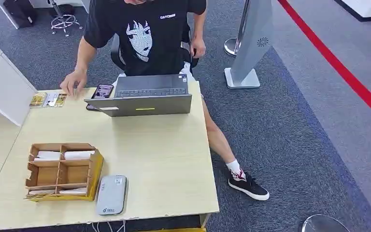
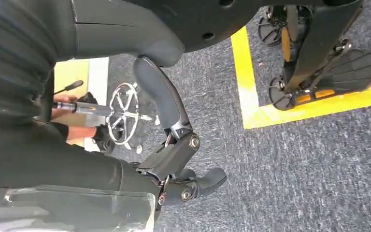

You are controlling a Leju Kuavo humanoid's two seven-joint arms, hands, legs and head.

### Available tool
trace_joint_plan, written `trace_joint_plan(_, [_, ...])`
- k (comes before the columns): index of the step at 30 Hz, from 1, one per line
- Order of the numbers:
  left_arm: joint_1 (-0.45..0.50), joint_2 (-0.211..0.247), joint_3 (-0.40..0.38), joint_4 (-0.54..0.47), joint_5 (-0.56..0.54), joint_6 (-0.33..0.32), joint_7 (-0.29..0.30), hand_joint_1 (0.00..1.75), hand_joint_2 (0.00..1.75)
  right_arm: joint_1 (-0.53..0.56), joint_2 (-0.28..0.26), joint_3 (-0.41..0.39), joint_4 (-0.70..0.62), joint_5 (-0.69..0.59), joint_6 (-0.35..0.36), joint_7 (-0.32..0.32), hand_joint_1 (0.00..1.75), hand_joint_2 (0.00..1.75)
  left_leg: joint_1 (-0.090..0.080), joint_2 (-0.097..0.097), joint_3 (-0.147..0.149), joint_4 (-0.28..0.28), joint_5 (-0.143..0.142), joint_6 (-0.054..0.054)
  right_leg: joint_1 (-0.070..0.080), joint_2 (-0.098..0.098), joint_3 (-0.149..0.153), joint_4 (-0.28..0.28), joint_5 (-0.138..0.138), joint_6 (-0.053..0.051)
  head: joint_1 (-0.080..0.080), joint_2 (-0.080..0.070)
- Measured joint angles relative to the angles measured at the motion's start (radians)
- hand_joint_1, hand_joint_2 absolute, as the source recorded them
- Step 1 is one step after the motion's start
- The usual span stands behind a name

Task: Pass the card to the sensor for recognition and then transmit it.

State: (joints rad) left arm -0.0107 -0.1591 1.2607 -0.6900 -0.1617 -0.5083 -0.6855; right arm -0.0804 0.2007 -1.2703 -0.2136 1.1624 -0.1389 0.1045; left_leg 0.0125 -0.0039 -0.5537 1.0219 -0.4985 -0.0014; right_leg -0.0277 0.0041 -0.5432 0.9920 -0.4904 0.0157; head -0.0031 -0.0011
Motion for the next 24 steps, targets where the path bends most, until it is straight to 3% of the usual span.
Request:
trace_joint_plan(5, [-0.028, 0.055, 0.065, 0.173, 0.004, 0.113, 0.056, 0.00, 1.75, 0.000, 0.000, 0.000, 0.000, 0.010, 0.014, 0.004, 0.00, 1.75, 0.000, 0.000, 0.000, 0.000, 0.000, 0.000, 0.000, 0.000, 0.000, 0.000, 0.000, 0.000, 0.001, 0.000])
trace_joint_plan(6, [-0.032, 0.064, 0.069, 0.196, -0.009, 0.153, 0.077, 0.07, 1.75, 0.000, 0.000, 0.000, 0.000, 0.014, 0.017, 0.004, 0.00, 1.75, 0.000, 0.000, 0.000, 0.000, 0.000, 0.000, -0.001, 0.000, 0.000, 0.000, 0.000, 0.000, 0.002, 0.000])
trace_joint_plan(7, [-0.033, 0.071, 0.071, 0.226, -0.030, 0.206, 0.110, 1.75, 1.75, 0.000, 0.000, 0.000, 0.000, 0.021, 0.021, 0.003, 0.00, 1.75, 0.000, 0.000, 0.000, 0.000, 0.000, 0.000, -0.001, 0.000, 0.000, 0.000, 0.000, 0.000, 0.001, 0.000])
trace_joint_plan(9, [-0.035, 0.079, 0.069, 0.274, -0.108, 0.317, 0.220, 1.75, 1.75, 0.000, 0.000, 0.003, 0.000, 0.038, 0.036, -0.001, 0.00, 1.75, -0.001, 0.000, 0.000, 0.000, 0.000, 0.000, -0.001, 0.000, 0.000, 0.000, 0.000, 0.000, 0.001, 0.000])
trace_joint_plan(10, [-0.035, 0.084, 0.064, 0.298, -0.157, 0.378, 0.312, 1.75, 1.75, 0.000, 0.000, 0.007, 0.000, 0.050, 0.047, -0.006, 1.59, 1.75, -0.001, 0.000, 0.000, 0.000, 0.000, 0.000, -0.001, 0.000, 0.000, 0.000, 0.000, 0.000, 0.001, 0.000])
trace_joint_plan(11, [-0.035, 0.085, 0.057, 0.320, -0.182, 0.415, 0.387, 1.75, 1.75, 0.000, -0.002, 0.011, 0.000, 0.062, 0.058, -0.011, 1.75, 1.75, -0.001, 0.000, 0.000, 0.000, 0.000, 0.000, -0.001, 0.000, 0.000, 0.000, 0.000, 0.000, 0.001, 0.000])
trace_joint_plan(13, [-0.035, 0.082, 0.048, 0.359, -0.227, 0.456, 0.476, 1.75, 1.75, 0.000, -0.005, 0.021, 0.000, 0.077, 0.079, -0.019, 1.75, 1.75, -0.001, 0.000, 0.000, 0.000, 0.000, 0.000, -0.001, 0.000, 0.000, -0.001, 0.000, 0.000, 0.002, 0.000])
trace_joint_plan(15, [-0.034, 0.079, 0.006, 0.390, -0.336, 0.514, 0.603, 1.75, 1.75, 0.000, -0.008, 0.035, 0.000, 0.092, 0.104, -0.024, 1.75, 1.75, -0.001, 0.000, 0.000, 0.000, 0.000, 0.000, -0.001, 0.000, 0.000, -0.001, 0.000, 0.000, 0.001, 0.000])
trace_joint_plan(17, [-0.033, 0.072, -0.047, 0.411, -0.414, 0.534, 0.658, 1.75, 1.75, 0.000, -0.010, 0.043, 0.000, 0.095, 0.116, -0.026, 1.75, 1.75, -0.001, 0.000, 0.000, 0.000, 0.000, 0.000, -0.001, 0.000, 0.000, -0.001, 0.000, 0.000, 0.001, 0.000])
trace_joint_plan(18, [-0.034, 0.070, -0.070, 0.418, -0.432, 0.534, 0.665, 1.75, 1.75, 0.000, -0.010, 0.047, 0.000, 0.095, 0.119, -0.025, 1.50, 1.75, -0.001, 0.000, 0.000, 0.000, 0.000, 0.000, -0.001, 0.000, 0.000, -0.001, 0.000, 0.000, 0.002, 0.000])
trace_joint_plan(19, [-0.034, 0.067, -0.088, 0.424, -0.446, 0.536, 0.668, 0.44, 1.75, 0.000, -0.010, 0.051, 0.000, 0.095, 0.120, -0.021, 0.00, 1.75, -0.001, 0.000, 0.000, 0.000, 0.000, 0.000, -0.001, 0.000, 0.000, -0.001, 0.000, 0.000, 0.001, 0.000])
trace_joint_plan(20, [-0.034, 0.064, -0.104, 0.429, -0.455, 0.538, 0.668, 0.00, 1.75, 0.000, -0.010, 0.053, 0.000, 0.095, 0.121, -0.018, 0.00, 1.75, -0.001, 0.000, 0.000, 0.000, 0.000, 0.000, -0.001, 0.000, 0.000, 0.000, 0.000, 0.000, 0.001, 0.000])
trace_joint_plan(24, [-0.033, 0.059, -0.165, 0.441, -0.494, 0.553, 0.712, 0.00, 1.75, 0.003, -0.014, 0.071, -0.001, 0.080, 0.135, -0.004, 0.00, 1.75, -0.001, 0.000, 0.000, 0.000, 0.000, 0.000, -0.001, 0.000, 0.000, 0.000, 0.000, 0.000, 0.001, 0.000])
